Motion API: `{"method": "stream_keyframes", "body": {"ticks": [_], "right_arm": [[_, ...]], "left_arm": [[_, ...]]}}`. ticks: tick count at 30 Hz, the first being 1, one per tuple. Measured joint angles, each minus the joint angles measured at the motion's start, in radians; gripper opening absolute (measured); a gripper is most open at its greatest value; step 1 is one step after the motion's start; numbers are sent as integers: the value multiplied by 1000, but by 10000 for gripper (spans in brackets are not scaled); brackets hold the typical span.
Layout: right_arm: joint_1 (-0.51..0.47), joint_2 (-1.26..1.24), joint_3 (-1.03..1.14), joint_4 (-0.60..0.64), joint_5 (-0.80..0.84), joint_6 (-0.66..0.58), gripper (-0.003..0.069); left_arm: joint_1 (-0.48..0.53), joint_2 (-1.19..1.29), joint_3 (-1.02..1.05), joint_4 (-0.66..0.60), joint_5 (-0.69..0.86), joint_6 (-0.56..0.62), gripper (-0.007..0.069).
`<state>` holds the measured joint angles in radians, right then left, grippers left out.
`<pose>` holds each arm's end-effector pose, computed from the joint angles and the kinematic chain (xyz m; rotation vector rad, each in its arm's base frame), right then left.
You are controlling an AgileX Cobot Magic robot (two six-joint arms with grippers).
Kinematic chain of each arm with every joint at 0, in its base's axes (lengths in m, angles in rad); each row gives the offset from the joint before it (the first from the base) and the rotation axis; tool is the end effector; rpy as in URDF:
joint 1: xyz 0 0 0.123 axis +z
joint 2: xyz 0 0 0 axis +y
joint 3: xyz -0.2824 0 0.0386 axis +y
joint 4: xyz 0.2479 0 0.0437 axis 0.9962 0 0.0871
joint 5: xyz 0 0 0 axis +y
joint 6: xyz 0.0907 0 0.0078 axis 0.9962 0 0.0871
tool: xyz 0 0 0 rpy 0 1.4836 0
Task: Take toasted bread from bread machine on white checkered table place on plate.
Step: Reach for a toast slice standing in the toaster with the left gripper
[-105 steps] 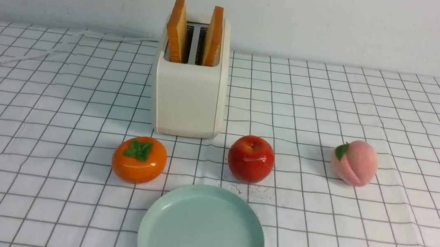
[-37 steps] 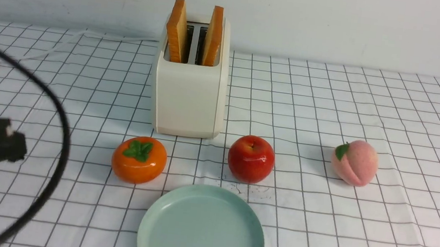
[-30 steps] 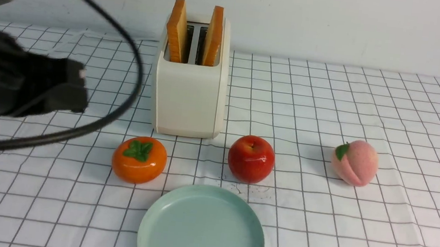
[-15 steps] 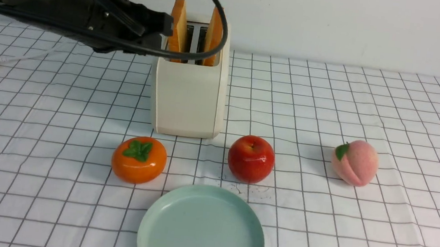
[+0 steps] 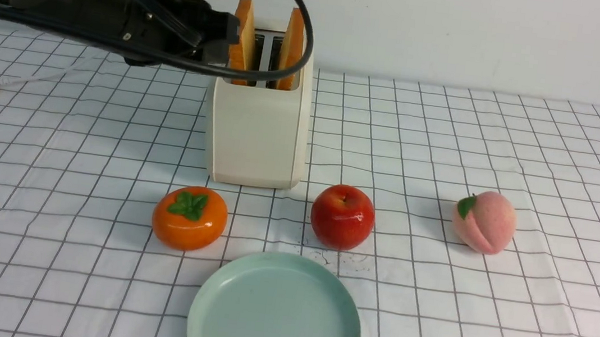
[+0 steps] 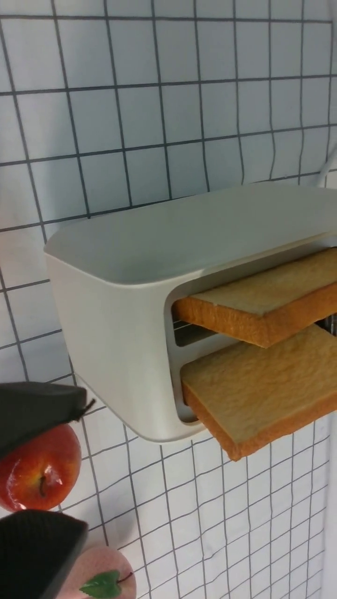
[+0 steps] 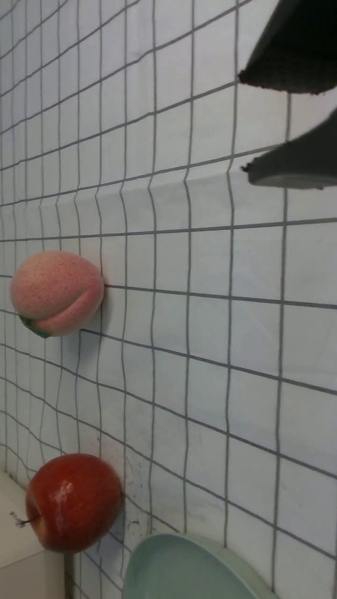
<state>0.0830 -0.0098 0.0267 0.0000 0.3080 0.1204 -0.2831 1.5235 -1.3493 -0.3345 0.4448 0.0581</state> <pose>0.0541 0.0045 0.1768 0.0339 1.8105 0.1446 0.3378 -0.1117 0.3629 0.1269 2.1056 -0.4675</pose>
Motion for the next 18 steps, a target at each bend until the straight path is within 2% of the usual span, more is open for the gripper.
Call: {"method": "stream_keyframes", "body": {"ticks": [7, 12, 18], "right_arm": [[0, 0, 1, 49, -404, 97, 239], [0, 0, 1, 56, -551, 126, 239], [0, 0, 1, 31, -576, 237, 239]], "left_arm": [[0, 23, 0, -51, -118, 22, 307], [0, 88, 0, -121, -240, 66, 309], [0, 159, 0, -149, -362, 150, 324]]}}
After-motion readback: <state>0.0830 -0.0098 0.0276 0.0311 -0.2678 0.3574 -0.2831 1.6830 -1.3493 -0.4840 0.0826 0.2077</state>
